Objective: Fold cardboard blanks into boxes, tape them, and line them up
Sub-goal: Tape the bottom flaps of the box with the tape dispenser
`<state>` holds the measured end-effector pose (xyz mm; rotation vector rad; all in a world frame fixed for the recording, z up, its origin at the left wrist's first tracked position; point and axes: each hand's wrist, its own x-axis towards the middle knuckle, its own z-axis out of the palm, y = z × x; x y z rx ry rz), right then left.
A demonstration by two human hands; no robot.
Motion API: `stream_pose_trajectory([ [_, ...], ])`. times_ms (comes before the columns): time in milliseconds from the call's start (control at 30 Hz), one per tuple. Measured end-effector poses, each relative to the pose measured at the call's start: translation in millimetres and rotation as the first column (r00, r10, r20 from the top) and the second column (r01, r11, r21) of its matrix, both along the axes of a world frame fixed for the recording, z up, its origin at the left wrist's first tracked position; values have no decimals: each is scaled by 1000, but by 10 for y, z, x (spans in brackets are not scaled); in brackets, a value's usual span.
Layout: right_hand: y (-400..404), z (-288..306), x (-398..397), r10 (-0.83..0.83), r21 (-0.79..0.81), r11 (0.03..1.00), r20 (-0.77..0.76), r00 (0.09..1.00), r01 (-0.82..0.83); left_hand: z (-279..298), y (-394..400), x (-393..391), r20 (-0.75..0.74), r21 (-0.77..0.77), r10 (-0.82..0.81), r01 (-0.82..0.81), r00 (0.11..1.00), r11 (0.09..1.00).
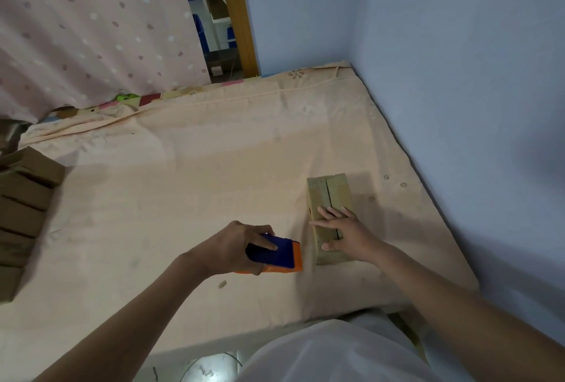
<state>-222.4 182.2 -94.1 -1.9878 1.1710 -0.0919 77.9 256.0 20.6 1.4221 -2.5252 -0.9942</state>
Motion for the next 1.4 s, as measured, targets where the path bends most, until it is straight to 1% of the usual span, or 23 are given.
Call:
stream_pose_trajectory([
  [133, 4, 6, 23, -4, -18, 1000, 3, 1000, 4, -19, -107, -142, 124, -33, -86, 91, 989, 995],
  [267, -11, -4, 33, -12, -7, 1000, -13, 1000, 12, -8, -238, -378, 287, -41, -132, 150, 949, 988],
  [367, -10, 8, 47, -6, -14, 1000, -9, 1000, 6, 3, -351, -571, 354, 15, -116, 118, 928, 993],
  [433, -4, 14, 36, 10, -34, 999, -24, 1000, -11, 0, -435, -718, 364, 69, -96, 76, 926, 995],
  [500, -10, 21, 30, 27, -55, 998, -45, 999, -30, -10, -467, -831, 402, 58, -55, 35, 914, 998],
  [567, -14, 20, 48, 25, -55, 998, -41, 999, -28, 1, -413, -854, 524, 21, -34, 27, 851, 999],
  [633, -18, 4, 54, 10, -42, 999, -25, 1000, -11, -98, -372, -755, 585, 12, 14, -26, 811, 1000],
  [667, -19, -9, 52, 4, -46, 999, -22, 1000, -5, -215, -391, -668, 587, -4, 58, -68, 808, 998],
  [733, -18, -16, 45, 4, -59, 998, -26, 1000, -5, -407, -415, -516, 600, -88, 168, -144, 782, 986],
  [800, -16, 2, 36, 10, -48, 999, -19, 1000, -11, -543, -385, -432, 616, -198, 261, -174, 743, 965],
  [833, -16, 6, 29, 9, -42, 999, -14, 1000, -9, -593, -356, -432, 631, -200, 274, -189, 726, 961],
  [933, -11, 19, 31, 13, -28, 1000, -8, 1000, -13, -975, -207, -404, 590, -158, 241, -183, 771, 970],
  [1000, -8, 20, 31, 14, -20, 1000, -4, 1000, -14, -1315, -125, -347, 523, -97, 333, -333, 785, 938],
  [1033, -11, 23, 29, 12, -19, 1000, -3, 1000, -12, -1433, -72, -384, 501, -74, 354, -369, 790, 927],
  [1100, -11, 35, 36, 6, -10, 1000, -2, 1000, -6, -1472, 61, -536, 468, -35, 371, -403, 802, 915],
  [1167, -8, 47, 46, -5, -2, 1000, -2, 1000, 5, -1374, 172, -709, 372, 10, 406, -441, 835, 898],
  [1200, -2, 55, 49, -9, 3, 1000, -3, 1000, 9, -1306, 192, -785, 298, 12, 457, -482, 838, 876],
  [1233, -1, 64, 54, -12, 6, 1000, -3, 1000, 12, -1245, 179, -839, 233, 35, 527, -549, 817, 835],
  [1267, -3, 74, 59, -13, 7, 1000, -3, 1000, 13, -1199, 162, -907, 139, 67, 618, -630, 773, 773],
  [1300, -3, 87, 64, -12, 9, 1000, -6, 1000, 12, -1141, 128, -981, 70, 184, 709, -707, 702, 683],
  [1333, -3, 99, 69, -11, 12, 1000, -12, 1000, 11, -1079, 109, -1054, 11, 379, 806, -748, 592, 545],
  [1367, -5, 111, 73, -10, 13, 1000, -20, 1000, 10, -1017, 94, -1127, 1, 601, 886, -709, 464, 370],
  [1400, -6, 119, 76, -8, 16, 1000, -26, 1000, 8, -1002, 95, -1192, 23, 776, 938, -598, 346, 202],
])
